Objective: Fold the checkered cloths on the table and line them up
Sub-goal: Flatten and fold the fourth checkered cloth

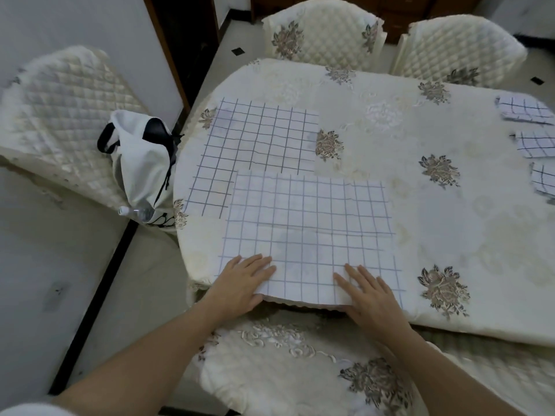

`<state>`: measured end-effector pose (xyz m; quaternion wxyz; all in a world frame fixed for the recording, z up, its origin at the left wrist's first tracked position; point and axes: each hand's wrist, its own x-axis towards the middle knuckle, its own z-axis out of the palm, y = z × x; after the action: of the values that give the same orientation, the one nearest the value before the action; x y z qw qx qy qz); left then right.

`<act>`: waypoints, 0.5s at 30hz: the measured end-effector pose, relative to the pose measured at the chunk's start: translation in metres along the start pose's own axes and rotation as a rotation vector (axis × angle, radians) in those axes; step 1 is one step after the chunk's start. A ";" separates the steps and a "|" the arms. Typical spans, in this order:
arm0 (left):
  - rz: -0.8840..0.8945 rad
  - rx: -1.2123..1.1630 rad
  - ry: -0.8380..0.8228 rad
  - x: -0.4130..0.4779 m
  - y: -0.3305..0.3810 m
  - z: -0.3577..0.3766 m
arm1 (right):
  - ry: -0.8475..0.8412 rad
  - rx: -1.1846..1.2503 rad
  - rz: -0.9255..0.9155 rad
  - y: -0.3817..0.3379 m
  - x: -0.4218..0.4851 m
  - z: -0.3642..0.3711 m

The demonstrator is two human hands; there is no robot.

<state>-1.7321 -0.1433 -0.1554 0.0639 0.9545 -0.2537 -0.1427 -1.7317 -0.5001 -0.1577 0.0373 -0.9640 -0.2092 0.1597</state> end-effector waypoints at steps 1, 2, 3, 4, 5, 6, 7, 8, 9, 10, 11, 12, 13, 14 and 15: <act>0.011 -0.006 -0.003 -0.001 -0.003 0.000 | 0.010 0.007 -0.024 0.004 -0.001 0.000; 0.021 -0.007 0.007 -0.001 -0.006 0.001 | 0.024 0.011 -0.054 0.009 -0.002 0.000; 0.035 -0.006 0.030 -0.001 -0.008 0.002 | 0.036 0.020 -0.083 0.013 -0.003 0.000; 0.051 -0.010 0.052 -0.002 -0.010 0.003 | 0.051 0.033 -0.110 0.018 -0.004 -0.001; 0.065 -0.018 0.070 -0.002 -0.013 0.005 | 0.051 0.045 -0.127 0.022 -0.004 -0.003; 0.077 -0.033 0.082 -0.003 -0.016 0.006 | 0.045 0.050 -0.141 0.027 -0.005 -0.005; 0.090 -0.047 0.087 -0.003 -0.020 0.008 | 0.041 0.054 -0.150 0.033 -0.006 -0.007; 0.100 -0.055 0.097 -0.004 -0.021 0.008 | 0.042 0.060 -0.155 0.040 -0.007 -0.007; 0.107 -0.056 0.115 -0.006 -0.023 0.008 | 0.043 0.063 -0.152 0.046 -0.008 -0.010; 0.106 -0.060 0.135 -0.007 -0.023 0.008 | 0.047 0.062 -0.151 0.051 -0.009 -0.011; 0.104 -0.073 0.158 -0.008 -0.023 0.008 | 0.052 0.061 -0.154 0.055 -0.009 -0.012; 0.099 -0.098 0.175 -0.008 -0.022 0.007 | 0.062 0.059 -0.155 0.057 -0.009 -0.013; 0.096 -0.124 0.193 -0.009 -0.020 0.006 | 0.066 0.062 -0.146 0.057 -0.010 -0.015; 0.095 -0.146 0.202 -0.009 -0.019 0.003 | 0.070 0.070 -0.130 0.057 -0.010 -0.016; 0.101 -0.167 0.206 -0.009 -0.018 0.002 | 0.065 0.085 -0.114 0.057 -0.012 -0.018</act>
<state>-1.7323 -0.1235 -0.1583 0.1758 0.9415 -0.2809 -0.0610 -1.7142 -0.5573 -0.1452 0.0942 -0.9528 -0.2554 0.1346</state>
